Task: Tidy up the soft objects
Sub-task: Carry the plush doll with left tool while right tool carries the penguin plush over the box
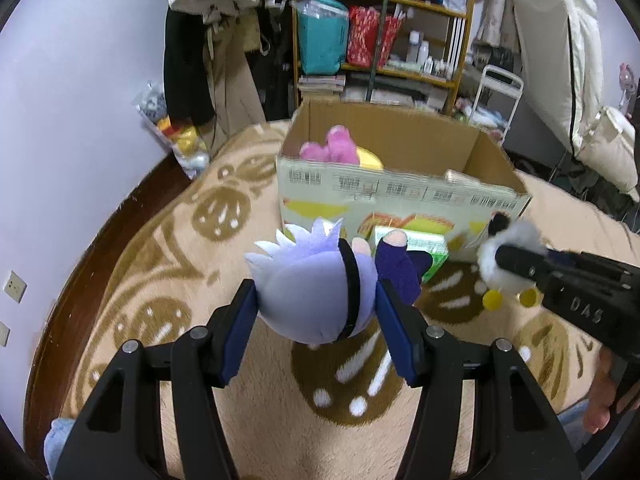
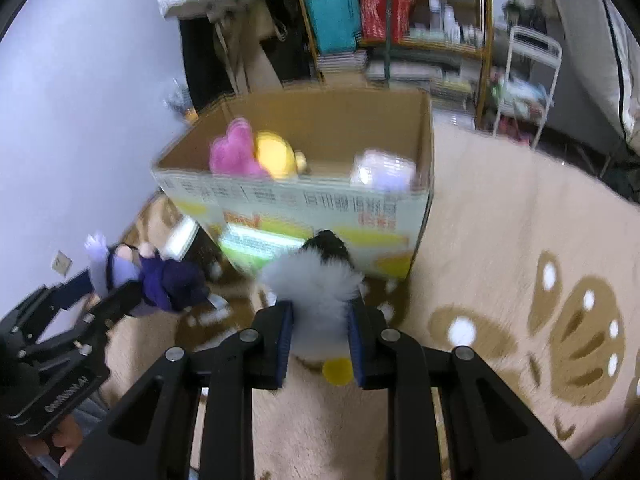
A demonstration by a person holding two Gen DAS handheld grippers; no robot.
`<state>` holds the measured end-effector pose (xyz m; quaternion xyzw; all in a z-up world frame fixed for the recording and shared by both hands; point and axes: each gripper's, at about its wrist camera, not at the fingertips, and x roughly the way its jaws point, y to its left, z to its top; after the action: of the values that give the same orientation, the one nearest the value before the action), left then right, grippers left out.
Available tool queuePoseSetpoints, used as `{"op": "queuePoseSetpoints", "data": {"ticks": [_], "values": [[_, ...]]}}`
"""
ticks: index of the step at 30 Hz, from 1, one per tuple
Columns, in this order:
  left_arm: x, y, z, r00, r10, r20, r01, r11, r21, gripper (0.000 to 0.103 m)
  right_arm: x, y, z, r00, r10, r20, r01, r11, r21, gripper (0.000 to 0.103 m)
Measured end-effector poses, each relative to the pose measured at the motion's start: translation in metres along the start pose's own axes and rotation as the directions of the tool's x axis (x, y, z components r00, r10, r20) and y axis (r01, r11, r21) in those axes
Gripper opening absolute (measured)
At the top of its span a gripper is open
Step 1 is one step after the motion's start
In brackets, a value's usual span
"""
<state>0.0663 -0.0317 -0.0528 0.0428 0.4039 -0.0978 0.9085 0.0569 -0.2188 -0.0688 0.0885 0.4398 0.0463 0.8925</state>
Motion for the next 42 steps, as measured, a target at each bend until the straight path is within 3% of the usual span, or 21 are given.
{"op": "queuePoseSetpoints", "data": {"ticks": [5, 12, 18, 24, 34, 42], "values": [[-0.025, -0.001, 0.014, 0.994, 0.009, 0.109, -0.012, 1.000, 0.022, 0.059, -0.038, 0.002, 0.009, 0.984, -0.008, 0.179, 0.009, 1.000, -0.009, 0.025], [-0.047, -0.001, 0.035, 0.974, -0.011, 0.226, 0.003, 0.999, 0.039, 0.059, -0.067, 0.003, 0.033, 0.941, -0.029, 0.338, 0.036, 0.999, -0.013, 0.026], [-0.056, -0.008, 0.055, 0.954, 0.003, 0.299, -0.032, 0.995, 0.093, 0.059, -0.075, 0.004, 0.049, 0.918, -0.022, 0.397, 0.036, 0.999, -0.027, 0.026], [-0.052, -0.009, 0.081, 0.949, -0.028, 0.314, 0.003, 0.997, 0.079, 0.059, -0.076, 0.007, 0.067, 0.890, -0.015, 0.456, 0.045, 0.998, -0.054, 0.026], [-0.015, -0.017, 0.124, 0.952, -0.034, 0.303, -0.003, 0.993, 0.122, 0.059, -0.048, -0.011, 0.088, 0.902, -0.015, 0.432, 0.028, 0.999, -0.025, 0.026], [0.013, -0.018, 0.122, 0.964, -0.077, 0.255, 0.047, 0.991, 0.124, 0.060, -0.027, -0.025, 0.096, 0.912, 0.020, 0.410, -0.035, 0.999, 0.028, 0.026]]}}
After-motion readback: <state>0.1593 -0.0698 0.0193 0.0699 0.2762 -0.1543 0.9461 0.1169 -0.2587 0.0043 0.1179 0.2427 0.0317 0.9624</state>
